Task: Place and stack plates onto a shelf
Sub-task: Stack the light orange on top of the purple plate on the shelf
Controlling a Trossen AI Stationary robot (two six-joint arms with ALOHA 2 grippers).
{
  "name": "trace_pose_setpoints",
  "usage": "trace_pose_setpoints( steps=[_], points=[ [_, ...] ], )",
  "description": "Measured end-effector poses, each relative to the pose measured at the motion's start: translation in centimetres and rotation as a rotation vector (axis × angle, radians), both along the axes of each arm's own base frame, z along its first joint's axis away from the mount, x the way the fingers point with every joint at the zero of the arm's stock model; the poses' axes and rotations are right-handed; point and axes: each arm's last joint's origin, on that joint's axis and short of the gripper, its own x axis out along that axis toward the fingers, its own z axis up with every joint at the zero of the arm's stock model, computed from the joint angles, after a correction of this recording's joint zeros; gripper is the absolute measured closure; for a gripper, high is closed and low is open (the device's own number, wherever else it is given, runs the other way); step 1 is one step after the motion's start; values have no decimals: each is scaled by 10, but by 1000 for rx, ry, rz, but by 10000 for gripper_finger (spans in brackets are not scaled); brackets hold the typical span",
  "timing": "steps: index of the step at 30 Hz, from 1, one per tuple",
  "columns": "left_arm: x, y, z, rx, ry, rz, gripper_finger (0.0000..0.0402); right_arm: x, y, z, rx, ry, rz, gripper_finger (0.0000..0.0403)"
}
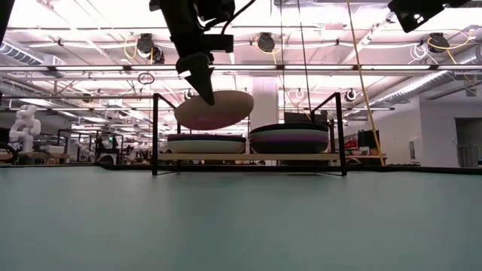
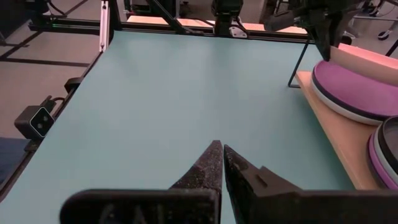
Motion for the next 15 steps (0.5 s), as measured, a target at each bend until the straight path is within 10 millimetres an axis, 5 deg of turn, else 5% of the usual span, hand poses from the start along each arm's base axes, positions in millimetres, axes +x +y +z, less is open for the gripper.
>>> trace_pose_setpoints(
  steps=[15],
  points=[
    [-9,8,-25,-13,65,22,387,0,0,0,22,0,-9,403]
  ],
)
